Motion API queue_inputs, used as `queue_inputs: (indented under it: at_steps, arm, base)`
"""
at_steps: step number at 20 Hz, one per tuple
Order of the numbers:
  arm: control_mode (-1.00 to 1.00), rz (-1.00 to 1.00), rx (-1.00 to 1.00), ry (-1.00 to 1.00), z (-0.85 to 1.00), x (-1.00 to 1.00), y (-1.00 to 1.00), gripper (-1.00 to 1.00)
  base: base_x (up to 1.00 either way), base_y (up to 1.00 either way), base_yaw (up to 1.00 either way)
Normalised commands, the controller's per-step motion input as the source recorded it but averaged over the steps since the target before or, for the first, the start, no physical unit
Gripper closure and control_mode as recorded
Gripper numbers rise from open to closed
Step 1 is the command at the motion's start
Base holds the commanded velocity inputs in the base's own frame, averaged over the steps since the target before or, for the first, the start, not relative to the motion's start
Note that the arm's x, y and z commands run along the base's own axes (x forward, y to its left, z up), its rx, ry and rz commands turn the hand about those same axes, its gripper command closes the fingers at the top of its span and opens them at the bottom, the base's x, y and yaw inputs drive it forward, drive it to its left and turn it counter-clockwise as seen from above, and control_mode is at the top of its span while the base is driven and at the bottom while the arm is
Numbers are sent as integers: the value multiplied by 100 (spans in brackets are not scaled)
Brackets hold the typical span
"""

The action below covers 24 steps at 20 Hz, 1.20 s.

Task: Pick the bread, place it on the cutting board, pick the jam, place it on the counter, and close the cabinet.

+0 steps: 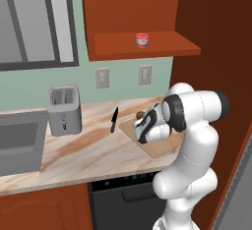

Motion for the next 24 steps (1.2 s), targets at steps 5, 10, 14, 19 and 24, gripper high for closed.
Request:
queue_inputs:
  at_steps: [5,10,14,19,24]
  arm:
    - [-100,0,0,0,-10,0,0,100]
    - [-100,0,0,2,0,2,0,100]
    - [-100,0,0,0,0,0,0,-100]
    - [-100,0,0,0,0,0,0,-100]
    - [-100,0,0,0,0,0,0,-100]
  base:
    - [0,0,0]
    - [0,0,0]
    - [0,0,0]
    - [0,0,0]
    - [0,0,0]
